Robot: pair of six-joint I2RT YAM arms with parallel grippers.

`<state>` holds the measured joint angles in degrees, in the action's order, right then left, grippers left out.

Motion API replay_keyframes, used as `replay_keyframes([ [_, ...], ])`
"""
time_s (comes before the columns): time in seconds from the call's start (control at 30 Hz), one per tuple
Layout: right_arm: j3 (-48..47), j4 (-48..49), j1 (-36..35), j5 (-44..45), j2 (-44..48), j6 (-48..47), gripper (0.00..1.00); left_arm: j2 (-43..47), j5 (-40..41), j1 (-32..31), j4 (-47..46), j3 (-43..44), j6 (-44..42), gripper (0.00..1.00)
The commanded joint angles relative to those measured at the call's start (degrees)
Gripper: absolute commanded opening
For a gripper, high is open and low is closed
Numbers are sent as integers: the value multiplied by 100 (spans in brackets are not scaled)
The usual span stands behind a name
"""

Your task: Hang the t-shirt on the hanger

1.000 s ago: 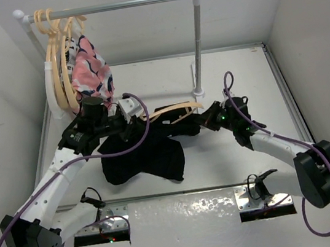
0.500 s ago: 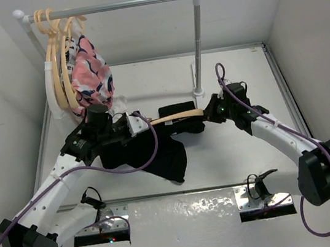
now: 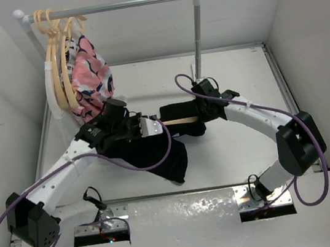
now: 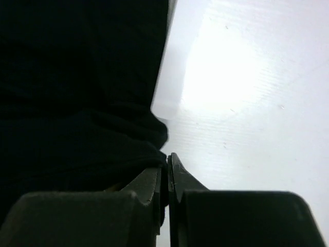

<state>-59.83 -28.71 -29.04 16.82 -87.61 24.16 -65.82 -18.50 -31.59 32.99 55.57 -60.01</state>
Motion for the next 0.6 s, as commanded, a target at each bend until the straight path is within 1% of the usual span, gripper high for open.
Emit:
replay_keyframes([
  [0.0,-99,-838,170,1342,34,-518,0,-150,357,-22,533,463,14,0],
  [0.13,-291,-951,-154,1482,-27,-562,0,-562,172,-390,542,840,454,0],
  [0.23,-441,-953,-506,1535,-229,-492,0,-808,128,-514,463,1034,911,0],
  [0.3,-494,-856,-751,1439,-413,-430,0,-888,110,-558,410,1000,1148,0],
  [0.43,-1230,-1241,-1156,1220,-923,-298,0,-1037,-22,-602,86,798,1491,0],
  [0.5,-1372,-1225,-1288,1087,-994,-333,0,-1108,13,-594,-3,727,1562,0],
  [0.57,-1496,-1260,-1324,912,-968,-403,0,-1205,223,-594,-213,622,1676,0],
])
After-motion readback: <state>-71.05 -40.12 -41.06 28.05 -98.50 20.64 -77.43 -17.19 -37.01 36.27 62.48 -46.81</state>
